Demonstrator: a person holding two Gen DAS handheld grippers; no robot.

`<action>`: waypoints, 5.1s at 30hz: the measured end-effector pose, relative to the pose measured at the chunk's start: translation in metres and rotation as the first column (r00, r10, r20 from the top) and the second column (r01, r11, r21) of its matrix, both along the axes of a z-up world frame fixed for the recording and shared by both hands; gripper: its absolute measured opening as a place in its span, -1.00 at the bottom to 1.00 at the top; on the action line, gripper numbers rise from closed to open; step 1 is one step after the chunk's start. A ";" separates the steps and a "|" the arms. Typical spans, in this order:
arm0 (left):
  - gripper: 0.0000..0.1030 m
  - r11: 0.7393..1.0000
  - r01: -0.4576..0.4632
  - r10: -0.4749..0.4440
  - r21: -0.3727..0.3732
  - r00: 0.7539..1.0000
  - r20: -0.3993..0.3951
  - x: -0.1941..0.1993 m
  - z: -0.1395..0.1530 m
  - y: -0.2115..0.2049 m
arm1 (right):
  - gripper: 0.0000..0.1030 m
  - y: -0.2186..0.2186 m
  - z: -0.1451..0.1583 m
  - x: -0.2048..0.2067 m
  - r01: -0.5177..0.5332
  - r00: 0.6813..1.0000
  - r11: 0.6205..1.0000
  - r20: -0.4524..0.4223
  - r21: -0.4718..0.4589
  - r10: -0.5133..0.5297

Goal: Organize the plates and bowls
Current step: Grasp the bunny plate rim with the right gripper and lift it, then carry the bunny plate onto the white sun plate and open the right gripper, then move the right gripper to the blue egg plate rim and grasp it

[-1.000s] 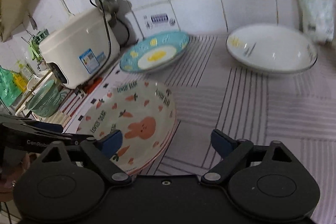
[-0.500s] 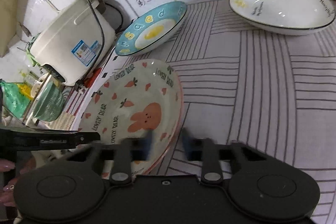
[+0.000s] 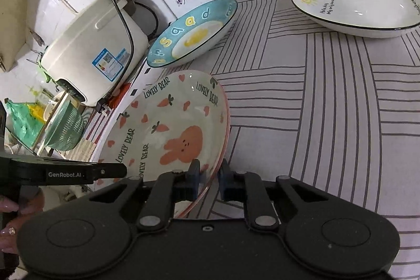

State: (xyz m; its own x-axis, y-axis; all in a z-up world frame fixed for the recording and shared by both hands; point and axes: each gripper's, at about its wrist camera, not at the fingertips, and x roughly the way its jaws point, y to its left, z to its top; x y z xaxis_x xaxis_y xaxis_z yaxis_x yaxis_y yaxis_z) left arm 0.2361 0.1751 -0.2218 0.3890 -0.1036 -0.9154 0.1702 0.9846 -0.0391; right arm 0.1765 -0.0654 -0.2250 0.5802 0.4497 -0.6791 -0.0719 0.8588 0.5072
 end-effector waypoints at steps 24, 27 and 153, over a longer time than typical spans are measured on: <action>-0.38 0.985 0.171 -0.171 0.008 0.985 0.039 -0.005 0.067 -0.137 | -0.56 -0.108 0.054 -0.042 -0.013 0.994 0.998 0.109 -0.060 0.020; -0.38 0.982 0.189 -0.189 -0.001 0.981 0.044 -0.001 0.074 -0.163 | -0.56 -0.133 0.058 -0.046 0.008 0.992 0.998 0.127 -0.058 -0.001; -0.20 0.977 0.197 -0.168 -0.082 0.948 0.269 0.089 0.112 -0.054 | 0.29 -0.027 0.133 0.025 0.205 0.950 0.932 0.291 -0.299 -0.115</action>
State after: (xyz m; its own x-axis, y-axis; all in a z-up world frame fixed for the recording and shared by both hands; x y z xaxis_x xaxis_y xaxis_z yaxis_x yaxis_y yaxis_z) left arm 0.3249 0.1207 -0.1097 0.5768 -0.2865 -0.7650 0.3649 0.9282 -0.0725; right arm 0.2014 -0.0923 -0.0923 0.8038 0.1189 -0.5829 -0.0125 0.9830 0.1832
